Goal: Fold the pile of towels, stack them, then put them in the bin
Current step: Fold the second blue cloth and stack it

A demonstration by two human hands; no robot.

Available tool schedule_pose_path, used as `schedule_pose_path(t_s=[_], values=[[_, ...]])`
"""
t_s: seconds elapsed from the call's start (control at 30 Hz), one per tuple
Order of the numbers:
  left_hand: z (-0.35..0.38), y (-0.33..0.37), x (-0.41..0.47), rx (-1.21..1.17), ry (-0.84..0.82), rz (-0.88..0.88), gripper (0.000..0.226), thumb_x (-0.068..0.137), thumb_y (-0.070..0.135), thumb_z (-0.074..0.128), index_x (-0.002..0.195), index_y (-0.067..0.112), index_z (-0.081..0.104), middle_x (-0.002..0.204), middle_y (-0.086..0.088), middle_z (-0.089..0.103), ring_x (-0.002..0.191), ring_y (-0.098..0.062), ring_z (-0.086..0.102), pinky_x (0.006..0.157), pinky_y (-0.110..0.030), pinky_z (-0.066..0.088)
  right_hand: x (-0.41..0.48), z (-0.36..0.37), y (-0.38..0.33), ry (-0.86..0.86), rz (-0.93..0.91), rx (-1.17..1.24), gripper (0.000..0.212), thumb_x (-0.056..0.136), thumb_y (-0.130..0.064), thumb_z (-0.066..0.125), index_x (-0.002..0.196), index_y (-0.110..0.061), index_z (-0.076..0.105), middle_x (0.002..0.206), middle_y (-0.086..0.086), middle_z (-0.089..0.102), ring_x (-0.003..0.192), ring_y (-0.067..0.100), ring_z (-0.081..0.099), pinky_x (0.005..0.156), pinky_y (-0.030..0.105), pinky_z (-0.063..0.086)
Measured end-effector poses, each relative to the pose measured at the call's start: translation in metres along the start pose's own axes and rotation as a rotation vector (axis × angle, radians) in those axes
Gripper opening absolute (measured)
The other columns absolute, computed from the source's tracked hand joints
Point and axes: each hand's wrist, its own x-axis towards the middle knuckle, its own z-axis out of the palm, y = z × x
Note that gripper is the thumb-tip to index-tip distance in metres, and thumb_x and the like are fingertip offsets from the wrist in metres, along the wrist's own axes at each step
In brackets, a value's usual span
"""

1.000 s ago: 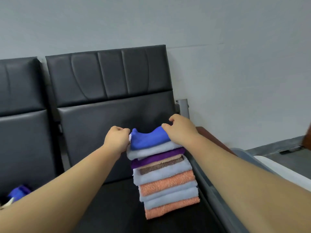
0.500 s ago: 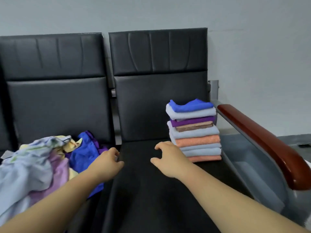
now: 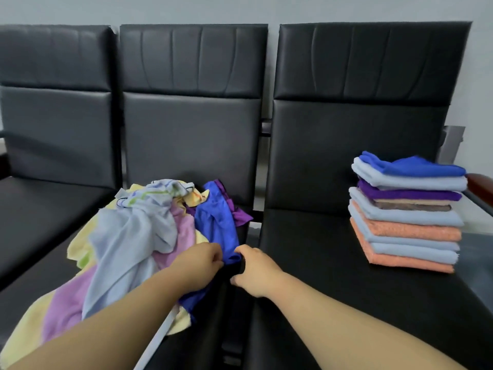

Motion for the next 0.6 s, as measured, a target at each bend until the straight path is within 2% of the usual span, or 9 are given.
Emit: schedule_pose_path(t_s=[0.07,0.13,0.17,0.2,0.27,0.37,0.47,0.53,0.6], values=[[-0.013,-0.002,-0.001,-0.121,0.052,0.031,0.012,0.096,0.031,0.061,0.086,0.025,0.058,0.087,0.007,0.063,0.086,-0.015,0.059,0.074,-0.03,0.045,0.007,0.002,-0.001,0.021,-0.009,0.003,0.055,0.089,-0.042,0.075,0.139,-0.03,0.055,0.135,0.001,0.05,0.122,0.025,0.057,0.099,0.034,0.048],[-0.026,0.002,-0.004,-0.23,0.128,0.06,0.013,0.098,0.027,0.062,0.086,0.023,0.058,0.082,0.009,0.062,0.078,-0.008,0.056,0.07,-0.025,0.041,0.009,-0.004,-0.001,0.08,-0.054,0.005,0.014,0.092,-0.04,0.073,0.102,-0.031,0.067,0.115,0.0,0.056,0.105,0.022,0.059,0.091,0.033,0.05],[-0.032,0.005,-0.004,-0.293,0.166,0.065,0.016,0.099,0.025,0.062,0.084,0.024,0.056,0.078,0.009,0.061,0.074,-0.005,0.054,0.067,-0.023,0.04,0.009,-0.011,-0.002,0.106,-0.085,0.031,0.012,0.093,-0.038,0.072,0.086,-0.032,0.064,0.105,-0.003,0.058,0.098,0.019,0.06,0.086,0.032,0.049],[-0.036,0.008,-0.004,-0.358,0.202,0.065,0.019,0.099,0.024,0.061,0.082,0.024,0.054,0.075,0.009,0.059,0.069,-0.002,0.051,0.065,-0.022,0.038,0.009,-0.019,-0.002,0.132,-0.112,0.061,0.02,0.092,-0.035,0.073,0.076,-0.033,0.061,0.097,-0.006,0.06,0.092,0.016,0.06,0.083,0.031,0.049],[-0.043,0.014,-0.003,-0.475,0.25,0.047,0.021,0.1,0.022,0.06,0.081,0.022,0.052,0.069,0.009,0.055,0.062,-0.003,0.047,0.063,-0.023,0.037,0.006,-0.04,-0.004,0.181,-0.139,0.127,0.026,0.09,-0.031,0.076,0.069,-0.034,0.061,0.086,-0.012,0.064,0.083,0.01,0.061,0.08,0.029,0.048],[-0.047,0.03,-0.003,-0.614,0.272,0.031,0.017,0.1,0.024,0.059,0.085,0.016,0.056,0.068,0.008,0.055,0.06,-0.005,0.045,0.063,-0.024,0.038,-0.003,-0.067,-0.001,0.164,-0.124,0.227,0.019,0.085,-0.025,0.08,0.088,-0.034,0.063,0.096,-0.012,0.068,0.09,0.009,0.065,0.085,0.031,0.053],[-0.054,0.053,-0.006,-0.817,0.276,0.024,0.018,0.1,0.021,0.059,0.083,0.017,0.057,0.066,0.004,0.054,0.06,-0.008,0.046,0.061,-0.024,0.041,-0.022,-0.081,0.003,-0.158,-0.019,0.45,0.05,0.082,-0.013,0.082,0.126,-0.025,0.06,0.117,-0.003,0.069,0.109,0.015,0.068,0.091,0.033,0.059],[-0.059,0.071,-0.006,-1.015,0.262,0.004,0.018,0.1,0.02,0.059,0.082,0.019,0.058,0.071,0.0,0.059,0.069,-0.015,0.052,0.065,-0.034,0.045,-0.041,-0.089,0.007,-0.366,0.026,0.552,0.062,0.082,-0.011,0.083,0.135,-0.029,0.056,0.126,-0.004,0.068,0.118,0.015,0.066,0.099,0.035,0.057],[-0.061,0.087,-0.006,-1.086,0.276,-0.031,0.014,0.099,0.02,0.061,0.085,0.018,0.062,0.075,-0.002,0.063,0.071,-0.017,0.057,0.065,-0.035,0.048,-0.055,-0.093,0.013,-0.481,0.039,0.664,0.061,0.085,-0.013,0.082,0.135,-0.033,0.054,0.131,-0.006,0.067,0.124,0.015,0.064,0.109,0.042,0.051]])
